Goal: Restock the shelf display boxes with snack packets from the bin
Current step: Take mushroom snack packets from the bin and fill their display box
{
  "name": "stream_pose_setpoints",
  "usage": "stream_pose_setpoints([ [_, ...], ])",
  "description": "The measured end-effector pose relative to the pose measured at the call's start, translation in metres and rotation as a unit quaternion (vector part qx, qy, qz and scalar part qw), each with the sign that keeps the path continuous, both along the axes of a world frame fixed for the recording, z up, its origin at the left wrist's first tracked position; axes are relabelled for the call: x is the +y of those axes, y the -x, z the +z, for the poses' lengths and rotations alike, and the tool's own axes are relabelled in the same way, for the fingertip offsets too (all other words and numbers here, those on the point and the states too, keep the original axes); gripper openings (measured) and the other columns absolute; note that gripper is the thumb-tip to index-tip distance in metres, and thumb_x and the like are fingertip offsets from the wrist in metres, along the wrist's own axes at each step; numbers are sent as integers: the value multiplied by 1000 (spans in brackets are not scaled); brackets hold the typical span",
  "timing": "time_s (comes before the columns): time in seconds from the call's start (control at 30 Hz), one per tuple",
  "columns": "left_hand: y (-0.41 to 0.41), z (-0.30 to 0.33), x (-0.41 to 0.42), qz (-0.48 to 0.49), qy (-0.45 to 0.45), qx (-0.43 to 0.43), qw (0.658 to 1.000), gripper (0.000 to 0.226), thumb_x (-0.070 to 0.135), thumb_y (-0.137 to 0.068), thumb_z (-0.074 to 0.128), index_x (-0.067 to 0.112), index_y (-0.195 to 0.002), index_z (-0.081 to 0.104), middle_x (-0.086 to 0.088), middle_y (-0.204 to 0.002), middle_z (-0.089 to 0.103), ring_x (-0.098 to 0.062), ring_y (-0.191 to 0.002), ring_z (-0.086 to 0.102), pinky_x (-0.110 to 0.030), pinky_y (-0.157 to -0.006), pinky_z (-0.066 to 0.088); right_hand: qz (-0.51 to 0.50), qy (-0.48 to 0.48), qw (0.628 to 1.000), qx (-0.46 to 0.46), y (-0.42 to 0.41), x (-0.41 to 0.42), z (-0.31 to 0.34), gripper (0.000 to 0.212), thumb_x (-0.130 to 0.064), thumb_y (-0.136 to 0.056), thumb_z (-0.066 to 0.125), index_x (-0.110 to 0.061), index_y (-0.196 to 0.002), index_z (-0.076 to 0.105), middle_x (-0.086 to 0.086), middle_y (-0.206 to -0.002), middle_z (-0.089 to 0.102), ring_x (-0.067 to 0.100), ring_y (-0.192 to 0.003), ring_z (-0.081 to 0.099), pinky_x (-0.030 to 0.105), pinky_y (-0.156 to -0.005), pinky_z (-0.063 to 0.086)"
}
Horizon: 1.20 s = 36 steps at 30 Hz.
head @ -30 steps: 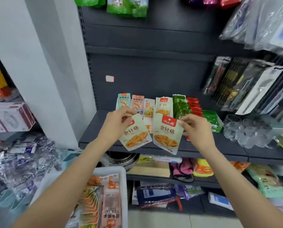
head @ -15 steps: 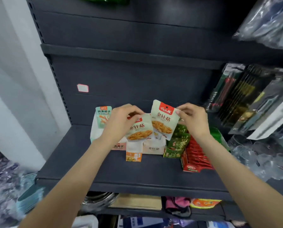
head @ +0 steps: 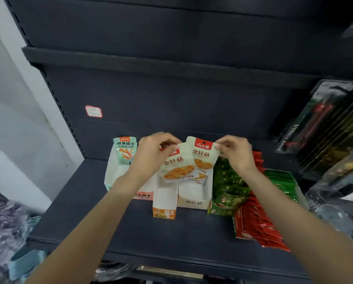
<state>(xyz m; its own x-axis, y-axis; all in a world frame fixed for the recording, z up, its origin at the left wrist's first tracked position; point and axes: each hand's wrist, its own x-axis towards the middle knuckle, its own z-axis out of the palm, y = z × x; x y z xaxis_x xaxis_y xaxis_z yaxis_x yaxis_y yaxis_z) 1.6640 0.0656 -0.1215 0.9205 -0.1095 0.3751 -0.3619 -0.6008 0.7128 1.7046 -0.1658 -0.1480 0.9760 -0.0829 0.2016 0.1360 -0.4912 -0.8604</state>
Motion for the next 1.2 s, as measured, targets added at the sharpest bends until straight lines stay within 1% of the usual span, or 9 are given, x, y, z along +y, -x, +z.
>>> stream_pose_setpoints([
  [0.13, -3, -2, 1, -1, -9, 13, 1000, 12, 13, -86, 64, 19, -95, 72, 7, -93, 68, -3, -85, 63, -12, -73, 50, 10, 83, 996, -8, -18, -1, -9, 8, -9, -84, 68, -15, -82, 72, -5, -83, 70, 8, -81, 64, 27, -80, 53],
  [0.3, -9, -5, 1, -5, -17, 24, 1000, 13, 15, -87, 64, 20, -96, 71, 7, -95, 68, -5, -87, 64, -17, -75, 53, 31, 243, 969, 21, -33, 2, -25, 12, -8, -87, 64, -11, -93, 73, 0, -100, 69, 8, -91, 58, 17, -82, 40],
  [0.47, -20, -6, -4, -29, -12, 20, 999, 14, 14, -87, 64, 23, -94, 72, 9, -93, 68, -1, -87, 63, -14, -73, 52, 22, 308, 951, 35, -42, 5, -31, 14, -7, -89, 61, -15, -95, 71, 4, -98, 69, 16, -86, 62, 26, -73, 49],
  [0.57, -30, -3, -13, -46, -14, 11, 999, 14, 13, -86, 64, 21, -95, 72, 10, -92, 67, -1, -87, 62, -12, -75, 50, 43, 285, 956, 51, -44, 3, -27, 14, -6, -89, 61, -13, -97, 71, 4, -98, 69, 14, -88, 61, 25, -78, 49],
  [0.7, -48, -3, -30, -73, -28, 1, 997, 15, 12, -87, 64, 21, -97, 72, 8, -93, 66, -3, -88, 61, -12, -78, 49, 50, 190, 979, 48, -36, -13, -18, 21, -2, -86, 64, -13, -103, 70, -1, -96, 68, 8, -89, 61, 18, -84, 47],
  [0.83, -65, -2, -49, -98, -59, -11, 993, 16, 13, -87, 64, 21, -97, 72, 6, -93, 68, -6, -87, 62, -23, -81, 52, 32, 164, 985, 47, -28, -26, -16, 25, 1, -85, 64, -12, -106, 69, 1, -98, 69, 8, -88, 61, 3, -74, 43],
  [0.97, -77, -5, -59, -120, -72, 2, 990, 15, 13, -88, 63, 21, -97, 72, 5, -93, 68, -8, -85, 63, -30, -80, 54, 40, 185, 980, 59, -27, -27, -23, 33, -2, -85, 65, -11, -117, 65, 5, -115, 67, 14, -102, 62, 16, -86, 42],
  [1.1, -82, -31, -59, -123, -97, 39, 987, 18, 10, -88, 61, 16, -102, 71, 2, -98, 69, -8, -86, 63, -26, -82, 53, 62, 194, 976, 77, -30, -24, -28, 41, -5, -86, 65, -13, -125, 60, 4, -124, 63, 13, -109, 59, 15, -89, 39],
  [1.2, -86, -53, -58, -128, -116, 71, 982, 22, 9, -90, 60, 14, -109, 69, -2, -104, 67, -11, -92, 63, -26, -84, 52, 78, 222, 968, 86, -34, -21, -32, 39, -8, -87, 64, -13, -125, 60, 4, -126, 61, 14, -115, 56, 14, -91, 35],
])
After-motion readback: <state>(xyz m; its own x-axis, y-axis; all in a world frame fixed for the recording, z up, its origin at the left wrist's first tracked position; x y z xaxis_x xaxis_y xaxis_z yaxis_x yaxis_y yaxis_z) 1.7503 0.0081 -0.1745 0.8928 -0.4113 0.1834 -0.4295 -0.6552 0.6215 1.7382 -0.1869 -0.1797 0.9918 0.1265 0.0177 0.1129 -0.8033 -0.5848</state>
